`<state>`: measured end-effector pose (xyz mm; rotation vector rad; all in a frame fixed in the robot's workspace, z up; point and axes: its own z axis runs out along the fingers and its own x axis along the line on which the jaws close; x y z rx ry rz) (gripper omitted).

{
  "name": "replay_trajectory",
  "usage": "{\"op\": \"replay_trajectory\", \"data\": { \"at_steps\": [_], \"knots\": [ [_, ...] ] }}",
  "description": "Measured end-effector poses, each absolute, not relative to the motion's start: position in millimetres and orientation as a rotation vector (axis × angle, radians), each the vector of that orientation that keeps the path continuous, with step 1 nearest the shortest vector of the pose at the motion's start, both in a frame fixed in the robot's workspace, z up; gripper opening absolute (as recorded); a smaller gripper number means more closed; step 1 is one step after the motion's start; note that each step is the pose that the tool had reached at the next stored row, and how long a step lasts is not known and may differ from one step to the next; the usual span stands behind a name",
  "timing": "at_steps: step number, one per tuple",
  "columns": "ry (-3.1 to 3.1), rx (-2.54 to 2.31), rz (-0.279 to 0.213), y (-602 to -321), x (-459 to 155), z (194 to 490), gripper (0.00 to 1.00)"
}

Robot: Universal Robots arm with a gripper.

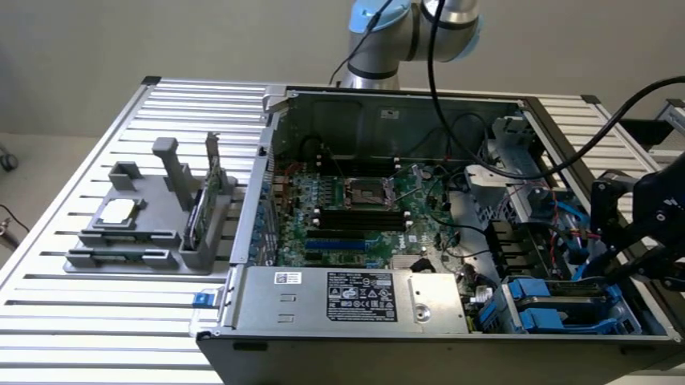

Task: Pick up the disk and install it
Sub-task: 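Insert the first disk wire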

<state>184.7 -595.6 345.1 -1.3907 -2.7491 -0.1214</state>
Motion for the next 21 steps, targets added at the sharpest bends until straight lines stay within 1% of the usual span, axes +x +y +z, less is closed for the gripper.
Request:
{"op": "replay_trajectory", "data": {
  "at_steps": [21],
  "knots": [
    [-2.684, -1.514, -0.123, -593.0, 187.9, 338.9, 0.26]
  ]
}}
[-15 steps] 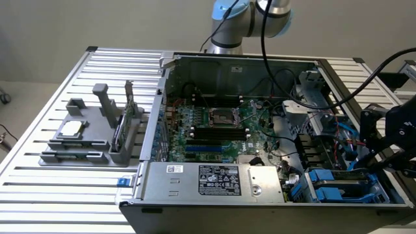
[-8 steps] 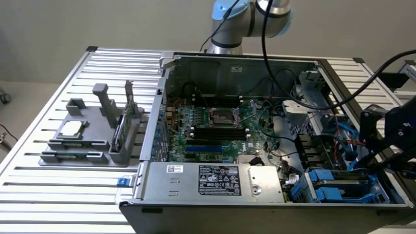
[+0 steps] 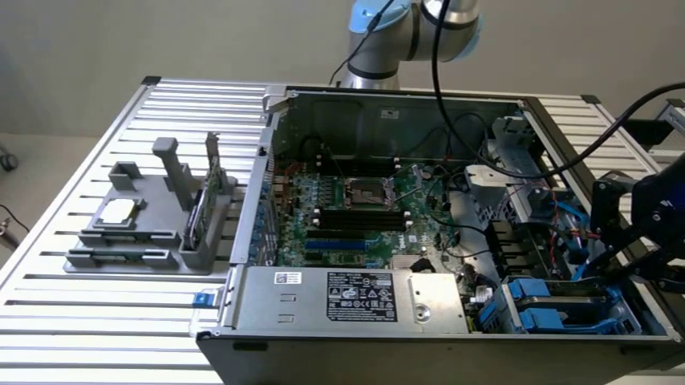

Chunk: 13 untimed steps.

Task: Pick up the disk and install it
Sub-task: 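Insert the first disk wire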

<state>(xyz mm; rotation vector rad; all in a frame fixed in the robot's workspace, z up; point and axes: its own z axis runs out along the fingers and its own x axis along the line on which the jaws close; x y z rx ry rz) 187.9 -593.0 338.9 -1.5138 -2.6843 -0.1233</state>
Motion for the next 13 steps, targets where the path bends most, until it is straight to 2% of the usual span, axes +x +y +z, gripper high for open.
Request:
{"op": "replay_trajectory", "data": {
  "at_steps": [13],
  "knots": [
    [-2.671, -1.511, -0.112, -592.9, 189.4, 336.4, 0.26]
  ]
}}
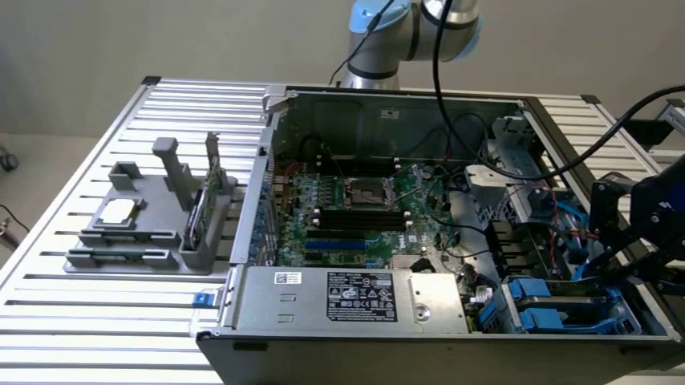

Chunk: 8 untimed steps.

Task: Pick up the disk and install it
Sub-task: 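Insert the first disk wire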

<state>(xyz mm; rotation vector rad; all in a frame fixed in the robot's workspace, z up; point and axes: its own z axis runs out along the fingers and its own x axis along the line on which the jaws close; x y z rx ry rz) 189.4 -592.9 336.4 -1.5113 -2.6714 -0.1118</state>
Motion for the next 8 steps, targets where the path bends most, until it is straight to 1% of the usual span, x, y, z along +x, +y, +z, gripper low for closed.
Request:
{"op": "replay_trajectory", "data": {
  "at_steps": [2, 3, 8],
  "knots": [
    [-2.667, -1.51, -0.108, -592.9, 189.5, 336.6, 0.24],
    [-2.665, -1.51, -0.106, -592.9, 189.5, 336.9, 0.18],
    [-2.652, -1.511, -0.098, -592.8, 189.4, 340.5, 0.16]
  ]
}}
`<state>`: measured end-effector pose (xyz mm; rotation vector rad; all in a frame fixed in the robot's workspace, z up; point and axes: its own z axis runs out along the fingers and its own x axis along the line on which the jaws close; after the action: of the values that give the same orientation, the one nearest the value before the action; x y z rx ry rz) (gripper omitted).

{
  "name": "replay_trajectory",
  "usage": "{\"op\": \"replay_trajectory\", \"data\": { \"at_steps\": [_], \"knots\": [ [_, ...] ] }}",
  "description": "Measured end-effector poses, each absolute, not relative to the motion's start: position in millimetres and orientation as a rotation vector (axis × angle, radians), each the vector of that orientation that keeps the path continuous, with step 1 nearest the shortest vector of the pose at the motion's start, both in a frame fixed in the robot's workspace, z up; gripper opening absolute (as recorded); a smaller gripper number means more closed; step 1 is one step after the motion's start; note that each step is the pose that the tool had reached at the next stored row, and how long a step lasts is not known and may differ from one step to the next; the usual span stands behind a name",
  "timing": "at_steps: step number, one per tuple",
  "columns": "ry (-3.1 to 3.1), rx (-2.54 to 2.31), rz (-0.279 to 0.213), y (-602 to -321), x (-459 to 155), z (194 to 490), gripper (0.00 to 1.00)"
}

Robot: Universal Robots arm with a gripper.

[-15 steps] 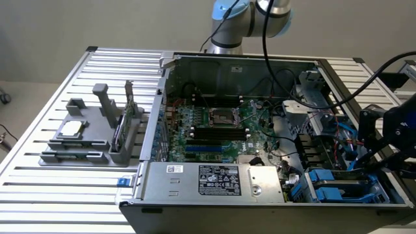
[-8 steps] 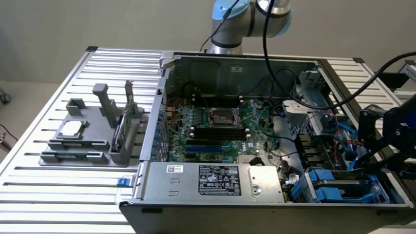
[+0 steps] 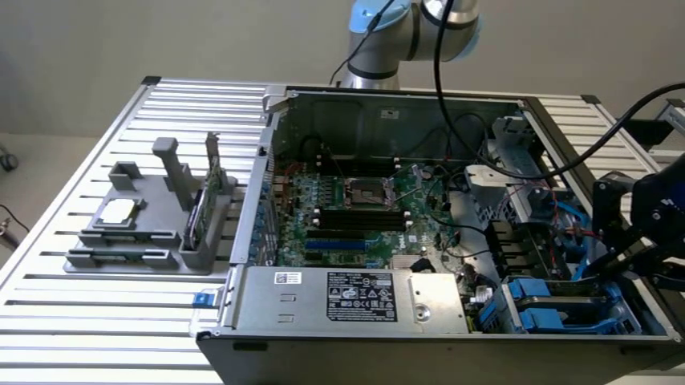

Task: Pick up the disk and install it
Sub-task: 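Insert the first disk wire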

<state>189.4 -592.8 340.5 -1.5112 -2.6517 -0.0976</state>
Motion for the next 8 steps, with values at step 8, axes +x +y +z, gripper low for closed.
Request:
{"op": "replay_trajectory", "data": {
  "at_steps": [8],
  "knots": [
    [-2.618, -1.5, -0.089, -592.9, 184.6, 346.1, 0.16]
  ]
}}
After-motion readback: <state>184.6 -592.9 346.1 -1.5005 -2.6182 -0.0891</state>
